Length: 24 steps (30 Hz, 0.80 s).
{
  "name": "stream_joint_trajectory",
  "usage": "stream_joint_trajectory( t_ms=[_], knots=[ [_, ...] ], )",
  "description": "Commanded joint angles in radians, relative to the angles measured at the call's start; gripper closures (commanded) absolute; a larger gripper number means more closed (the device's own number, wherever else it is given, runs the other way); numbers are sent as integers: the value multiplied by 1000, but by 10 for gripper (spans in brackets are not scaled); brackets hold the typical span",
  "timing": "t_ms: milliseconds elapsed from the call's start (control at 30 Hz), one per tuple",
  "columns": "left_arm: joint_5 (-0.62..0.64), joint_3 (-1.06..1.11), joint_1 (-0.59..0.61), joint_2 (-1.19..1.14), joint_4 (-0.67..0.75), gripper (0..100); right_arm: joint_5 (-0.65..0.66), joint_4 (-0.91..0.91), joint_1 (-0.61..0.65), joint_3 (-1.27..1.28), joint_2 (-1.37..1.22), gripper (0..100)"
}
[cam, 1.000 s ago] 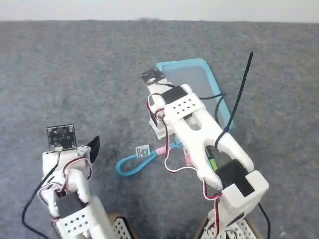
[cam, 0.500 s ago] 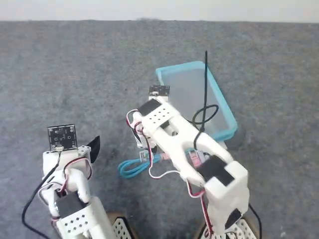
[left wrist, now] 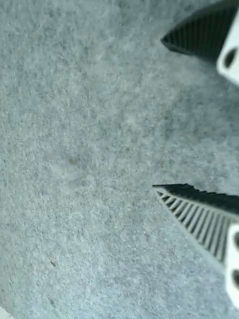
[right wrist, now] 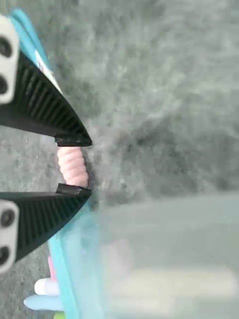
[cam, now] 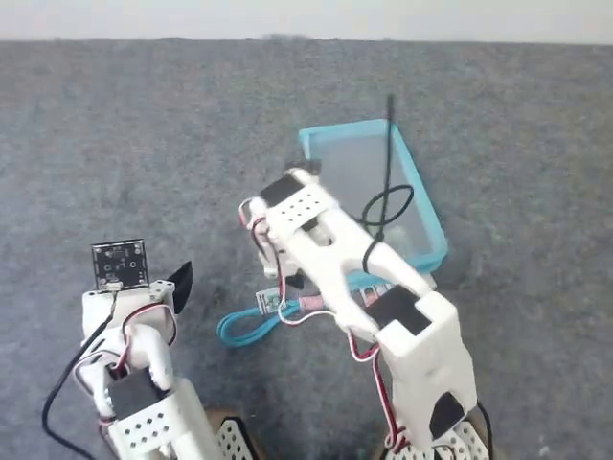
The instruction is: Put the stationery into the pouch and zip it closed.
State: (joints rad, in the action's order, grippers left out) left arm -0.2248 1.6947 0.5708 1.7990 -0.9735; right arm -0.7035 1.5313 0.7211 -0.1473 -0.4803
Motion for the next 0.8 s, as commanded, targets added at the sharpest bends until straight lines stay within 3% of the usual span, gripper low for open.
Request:
stream_joint_trajectory(
  t_ms=[0, 367, 767],
  knots=[
    [-12, -8, -3, 20, 8, 614, 9, 28, -39, -63, 159, 869],
    [-12, -8, -3, 20, 8, 614, -41, 15, 13, 6, 196, 865],
    [-14, -8, -3, 20, 25, 614, -78, -177, 99, 284, 335, 865]
  ],
)
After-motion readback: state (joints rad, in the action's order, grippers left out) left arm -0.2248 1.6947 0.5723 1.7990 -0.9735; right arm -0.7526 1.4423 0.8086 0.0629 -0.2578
